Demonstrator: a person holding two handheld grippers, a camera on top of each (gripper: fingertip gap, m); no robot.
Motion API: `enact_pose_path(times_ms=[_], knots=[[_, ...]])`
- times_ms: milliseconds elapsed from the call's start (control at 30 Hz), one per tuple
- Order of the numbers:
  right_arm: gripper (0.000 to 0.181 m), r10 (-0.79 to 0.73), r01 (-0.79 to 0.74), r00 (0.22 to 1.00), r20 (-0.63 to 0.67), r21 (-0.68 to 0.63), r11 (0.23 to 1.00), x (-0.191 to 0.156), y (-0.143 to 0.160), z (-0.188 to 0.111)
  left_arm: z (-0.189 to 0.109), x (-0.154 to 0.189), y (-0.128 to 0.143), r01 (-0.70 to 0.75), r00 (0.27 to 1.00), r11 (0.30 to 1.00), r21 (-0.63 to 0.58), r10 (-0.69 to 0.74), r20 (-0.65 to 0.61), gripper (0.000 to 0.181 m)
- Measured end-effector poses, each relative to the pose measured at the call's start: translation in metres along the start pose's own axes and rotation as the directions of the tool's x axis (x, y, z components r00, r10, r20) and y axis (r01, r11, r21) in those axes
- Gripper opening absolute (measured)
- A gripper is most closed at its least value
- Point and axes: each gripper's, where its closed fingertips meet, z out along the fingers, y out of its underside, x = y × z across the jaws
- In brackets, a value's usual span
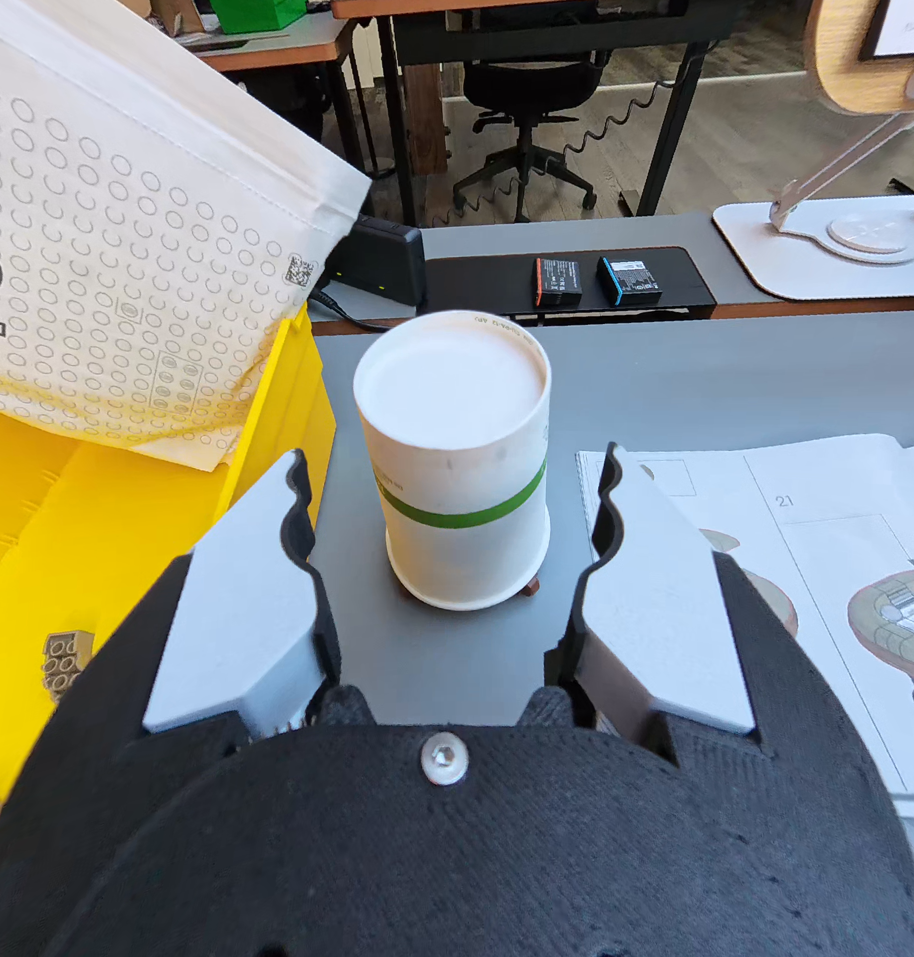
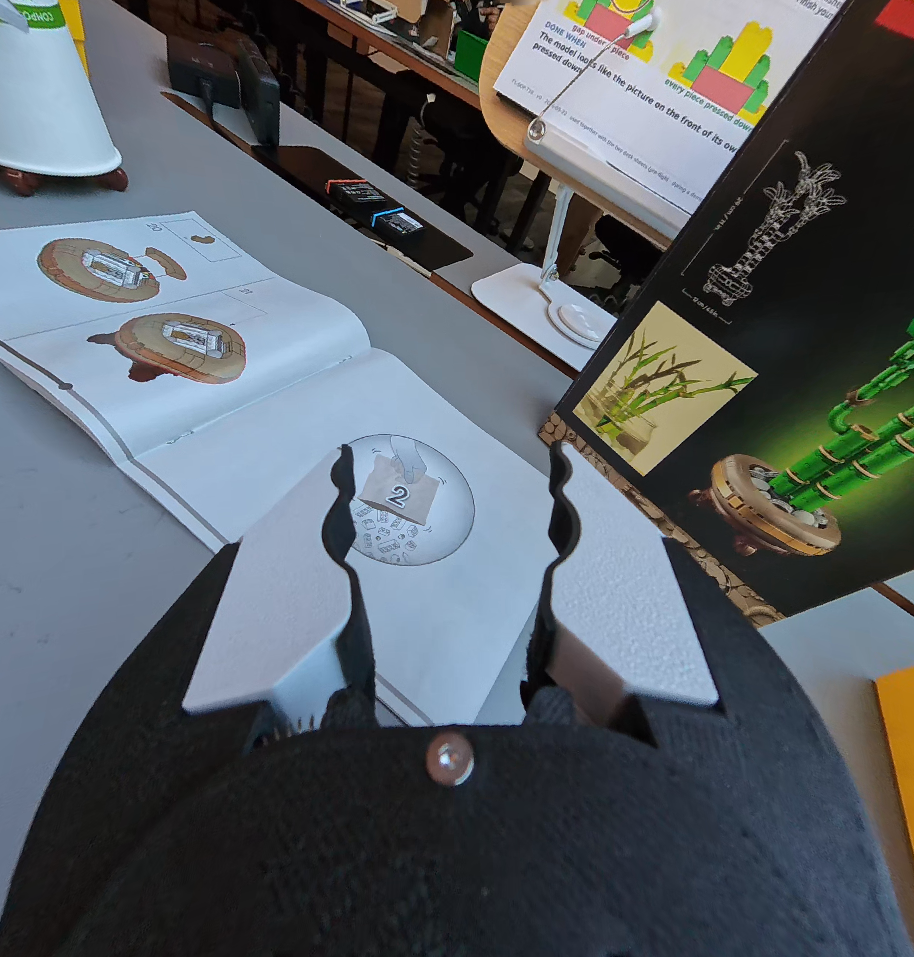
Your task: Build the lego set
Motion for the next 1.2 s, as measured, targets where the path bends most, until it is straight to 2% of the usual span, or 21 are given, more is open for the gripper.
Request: enact_pose_path(times_ms=[467, 733, 1067, 1200], knots=[[0.075, -0.01, 0.01, 1.0, 0.018, -0.011, 1.0, -0.005, 0.002, 0.001, 0.03, -0.002, 0.008, 0.042, 0.999, 0.997, -0.057, -0.043, -0.015, 0.101], [0.075, -0.01, 0.011, 1.0, 0.027, -0.012, 1.0, -0.006, 0.001, 0.002, 0.03, 0.002, 0.008, 0.046, 0.998, 0.998, -0.04, -0.047, -0.035, 0.082], [0.074, -0.017, 0.017, 0.999, 0.032, -0.014, 1.0, -0.007, 0.001, 0.002, 0.03, 0.003, 0.007, 0.039, 0.998, 0.998, -0.04, -0.041, -0.042, 0.082], [0.074, -0.016, 0.017, 0.999, 0.034, -0.014, 1.0, -0.008, 0.001, 0.002, 0.026, 0.001, -0.002, 0.045, 0.998, 0.999, -0.005, -0.045, -0.038, 0.082]])
